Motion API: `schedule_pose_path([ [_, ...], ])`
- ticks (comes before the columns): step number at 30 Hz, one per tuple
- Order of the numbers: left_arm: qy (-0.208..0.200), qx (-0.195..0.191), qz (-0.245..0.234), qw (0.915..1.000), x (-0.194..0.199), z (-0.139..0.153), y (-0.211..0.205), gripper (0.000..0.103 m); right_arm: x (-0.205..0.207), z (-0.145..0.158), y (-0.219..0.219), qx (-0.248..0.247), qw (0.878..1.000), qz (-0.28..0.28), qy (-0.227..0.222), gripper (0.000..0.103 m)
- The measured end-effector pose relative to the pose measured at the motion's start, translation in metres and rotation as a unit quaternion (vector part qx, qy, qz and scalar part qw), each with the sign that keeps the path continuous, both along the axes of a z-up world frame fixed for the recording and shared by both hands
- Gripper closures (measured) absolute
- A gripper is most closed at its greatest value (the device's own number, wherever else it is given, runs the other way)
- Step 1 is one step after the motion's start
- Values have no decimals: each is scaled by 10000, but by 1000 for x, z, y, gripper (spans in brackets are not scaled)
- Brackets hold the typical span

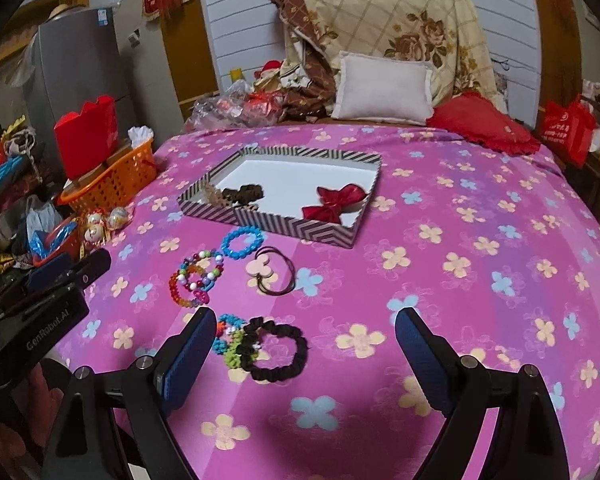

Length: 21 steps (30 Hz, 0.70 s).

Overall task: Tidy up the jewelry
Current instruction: 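Withdraw both tools from the tray toward the remaining bracelets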

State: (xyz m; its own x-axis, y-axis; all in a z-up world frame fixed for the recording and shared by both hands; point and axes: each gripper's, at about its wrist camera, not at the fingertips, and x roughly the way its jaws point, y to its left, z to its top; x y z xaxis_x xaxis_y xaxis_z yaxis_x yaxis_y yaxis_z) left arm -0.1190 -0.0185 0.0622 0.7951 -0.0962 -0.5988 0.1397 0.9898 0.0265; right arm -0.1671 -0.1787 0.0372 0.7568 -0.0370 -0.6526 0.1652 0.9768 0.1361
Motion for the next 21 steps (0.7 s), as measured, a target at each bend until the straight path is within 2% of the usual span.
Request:
schedule_pose_path([
  [3, -53, 110, -65, 9999, -3, 1, -8, 44, -1, 0, -7, 165, 9999, -51, -5, 10],
  [8, -95, 98, -97, 9999, -6, 2, -11, 44, 0, -3, -4, 104, 9999, -31, 110, 10],
  [21, 103, -89, -151, 9998, 3, -12, -2, 38, 7, 1, 1, 38, 9998, -80, 162, 10],
])
